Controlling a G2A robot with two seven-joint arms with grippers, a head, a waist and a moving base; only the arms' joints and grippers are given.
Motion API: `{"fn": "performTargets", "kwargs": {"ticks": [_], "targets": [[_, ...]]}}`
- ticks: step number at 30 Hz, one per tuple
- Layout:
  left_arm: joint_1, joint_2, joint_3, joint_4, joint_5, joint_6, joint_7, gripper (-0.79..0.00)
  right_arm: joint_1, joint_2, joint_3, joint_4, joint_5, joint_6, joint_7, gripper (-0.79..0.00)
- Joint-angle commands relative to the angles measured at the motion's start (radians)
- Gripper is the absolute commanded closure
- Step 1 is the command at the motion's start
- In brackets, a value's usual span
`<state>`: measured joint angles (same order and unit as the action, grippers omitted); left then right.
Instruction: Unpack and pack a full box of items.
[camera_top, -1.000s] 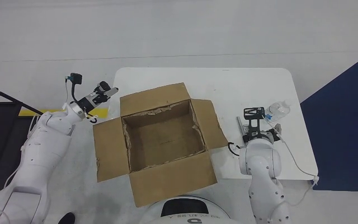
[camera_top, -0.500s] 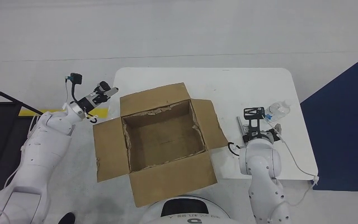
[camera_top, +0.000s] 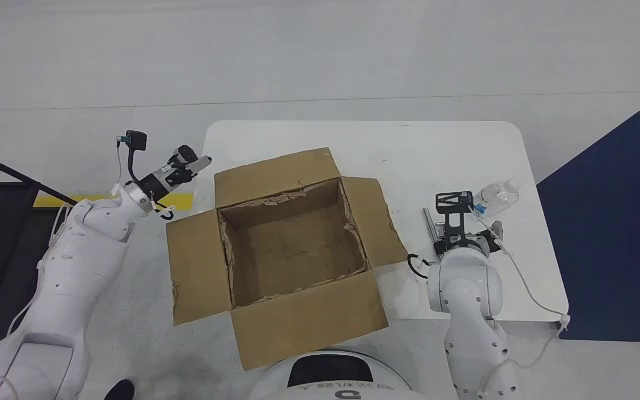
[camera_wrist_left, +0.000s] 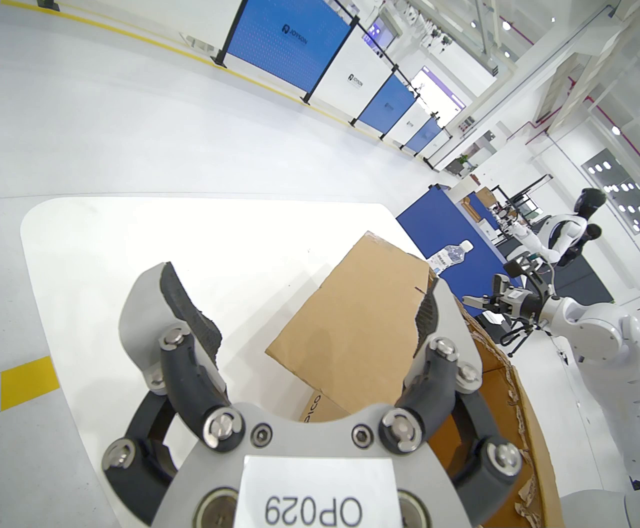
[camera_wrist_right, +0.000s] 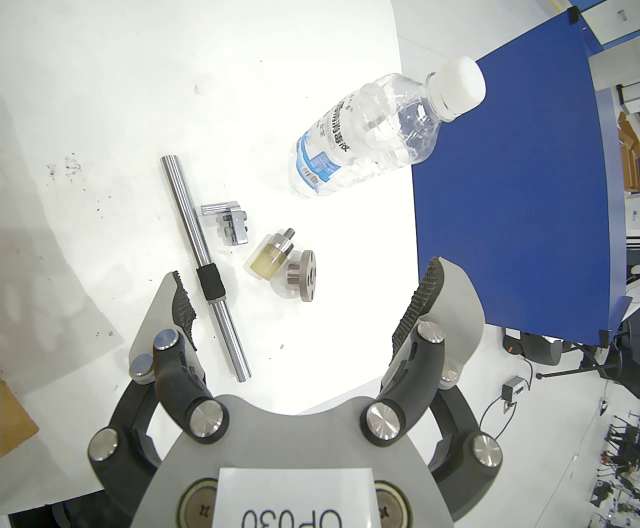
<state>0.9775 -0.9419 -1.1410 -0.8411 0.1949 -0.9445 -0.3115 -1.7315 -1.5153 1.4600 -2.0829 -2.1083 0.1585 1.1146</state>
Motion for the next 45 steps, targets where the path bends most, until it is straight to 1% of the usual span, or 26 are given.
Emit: {"fn": "performTargets", "kwargs": {"ticks": [1, 3, 6, 9, 10, 11, 18, 19, 20, 22, 24, 27, 30, 32, 34, 39, 41, 42, 43, 44, 45], "targets": [[0.000, 0.000, 0.000, 0.000, 0.000, 0.000, 0.000, -0.785, -0.016, 0.000, 0.049, -0.036, 0.097, 0.016, -0.068, -0.785], [0.000, 0.000, 0.000, 0.000, 0.000, 0.000, 0.000, -0.785, -0.041, 0.001, 0.124, -0.083, 0.239, 0.018, -0.136, -0.785], [0.000, 0.000, 0.000, 0.000, 0.000, 0.000, 0.000, -0.785, -0.059, 0.004, 0.251, -0.106, 0.444, 0.006, -0.244, -0.785], [0.000, 0.000, 0.000, 0.000, 0.000, 0.000, 0.000, -0.785, -0.042, 0.009, 0.358, -0.078, 0.660, -0.075, -0.313, -0.785], [0.000, 0.000, 0.000, 0.000, 0.000, 0.000, 0.000, -0.785, -0.024, 0.012, 0.395, -0.054, 0.738, -0.114, -0.300, -0.785], [0.000, 0.000, 0.000, 0.000, 0.000, 0.000, 0.000, -0.785, -0.012, 0.015, 0.419, -0.040, 0.783, -0.145, -0.284, -0.785], [0.000, 0.000, 0.000, 0.000, 0.000, 0.000, 0.000, -0.785, -0.012, 0.015, 0.419, -0.040, 0.783, -0.145, -0.284, -0.785], [0.000, 0.000, 0.000, 0.000, 0.000, 0.000, 0.000, -0.785, -0.009, 0.015, 0.420, -0.026, 0.783, -0.132, -0.293, -0.785], [0.000, 0.000, 0.000, 0.000, 0.000, 0.000, 0.000, -0.785, 0.012, 0.016, 0.420, 0.012, 0.766, -0.111, -0.300, -0.785], [0.000, 0.000, 0.000, 0.000, 0.000, 0.000, 0.000, -0.785, 0.090, 0.020, 0.409, 0.102, 0.709, -0.054, -0.294, -0.785], [0.000, 0.000, 0.000, 0.000, 0.000, 0.000, 0.000, -0.785, 0.168, 0.024, 0.401, 0.189, 0.701, -0.054, -0.291, -0.785], [0.000, 0.000, 0.000, 0.000, 0.000, 0.000, 0.000, -0.785, 0.266, 0.034, 0.424, 0.304, 0.702, -0.050, -0.273, -0.785], [0.000, 0.000, 0.000, 0.000, 0.000, 0.000, 0.000, -0.785, 0.339, 0.043, 0.447, 0.398, 0.685, -0.043, -0.278, -0.785], [0.000, 0.000, 0.000, 0.000, 0.000, 0.000, 0.000, -0.785, 0.382, 0.049, 0.456, 0.464, 0.640, -0.010, -0.280, -0.785], [0.000, 0.000, 0.000, 0.000, 0.000, 0.000, 0.000, -0.785, 0.421, 0.054, 0.456, 0.515, 0.621, -0.001, -0.273, -0.785], [0.000, 0.000, 0.000, 0.000, 0.000, 0.000, 0.000, -0.785, 0.459, 0.067, 0.474, 0.575, 0.650, -0.072, -0.259, -0.785], [0.000, 0.000, 0.000, 0.000, 0.000, 0.000, 0.000, -0.785, 0.465, 0.071, 0.478, 0.587, 0.655, -0.084, -0.263, -0.785], [0.000, 0.000, 0.000, 0.000, 0.000, 0.000, 0.000, -0.785, 0.469, 0.072, 0.479, 0.591, 0.660, -0.086, -0.267, -0.705], [0.000, 0.000, 0.000, 0.000, 0.000, 0.000, 0.000, -0.785, 0.472, 0.074, 0.480, 0.594, 0.668, -0.092, -0.274, -0.529], [0.000, 0.000, 0.000, 0.000, 0.000, 0.000, 0.000, -0.785, 0.474, 0.075, 0.481, 0.596, 0.670, -0.095, -0.279, -0.385], [0.000, 0.000, 0.000, 0.000, 0.000, 0.000, 0.000, -0.785, 0.476, 0.077, 0.481, 0.598, 0.670, -0.095, -0.283, -0.379]]}}
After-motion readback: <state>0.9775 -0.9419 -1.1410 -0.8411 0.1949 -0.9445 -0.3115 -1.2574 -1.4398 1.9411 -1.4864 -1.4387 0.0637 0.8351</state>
